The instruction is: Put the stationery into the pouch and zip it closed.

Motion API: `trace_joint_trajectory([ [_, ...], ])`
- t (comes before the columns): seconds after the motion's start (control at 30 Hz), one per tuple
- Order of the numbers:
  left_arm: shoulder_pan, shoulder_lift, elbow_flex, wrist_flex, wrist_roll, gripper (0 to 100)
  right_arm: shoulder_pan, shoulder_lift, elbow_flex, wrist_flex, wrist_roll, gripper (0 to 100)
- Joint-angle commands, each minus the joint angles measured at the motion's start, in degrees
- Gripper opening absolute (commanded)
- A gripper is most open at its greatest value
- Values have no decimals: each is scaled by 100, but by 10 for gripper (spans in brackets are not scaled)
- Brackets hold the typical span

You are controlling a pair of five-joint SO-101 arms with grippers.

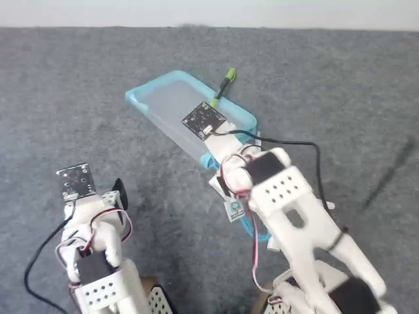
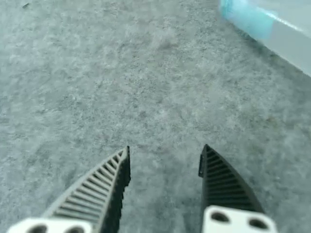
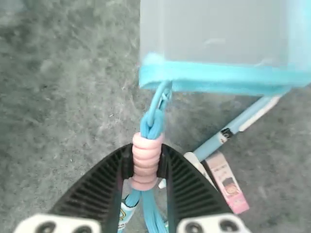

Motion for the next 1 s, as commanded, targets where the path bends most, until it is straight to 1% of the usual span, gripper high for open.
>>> trace_joint_trajectory([
  [0.0,114,-105,-40,-9,35,227,-92,-857,-35,215,141,7],
  [0.07,369,-123,-57,-404,-53,226,-145,-1077,-44,268,141,7],
  [0.13,624,-114,-48,-756,-501,226,-400,-1191,-35,286,132,7],
  [0.2,782,-97,-171,-800,-1046,225,-690,-1191,-35,365,97,7],
  [0.27,774,-88,-462,-738,-1266,225,-848,-1200,-35,409,97,7],
  [0.4,826,-62,-1560,-88,-782,227,-848,-1253,-35,356,26,7],
  [0.47,1055,62,-2026,193,-721,226,-787,-1270,-35,198,-158,7],
  [0.57,1380,774,-2281,44,-721,226,-664,-1270,44,-127,-211,7],
  [0.63,1574,1512,-2571,-79,-677,226,-611,-1270,149,-382,-229,7],
  [0.73,1881,2655,-3371,-35,-536,229,-611,-1270,308,-734,-211,7],
  [0.8,2145,3262,-3960,158,-510,244,-611,-1279,360,-875,-193,7],
  [0.83,2242,3437,-4171,308,-448,264,-611,-1314,369,-910,-193,7],
  [0.9,2365,3473,-4207,413,-237,313,-611,-1578,475,-919,-193,7],
  [0.97,2382,3156,-4145,527,-316,333,-611,-2035,677,-989,-185,7],
])
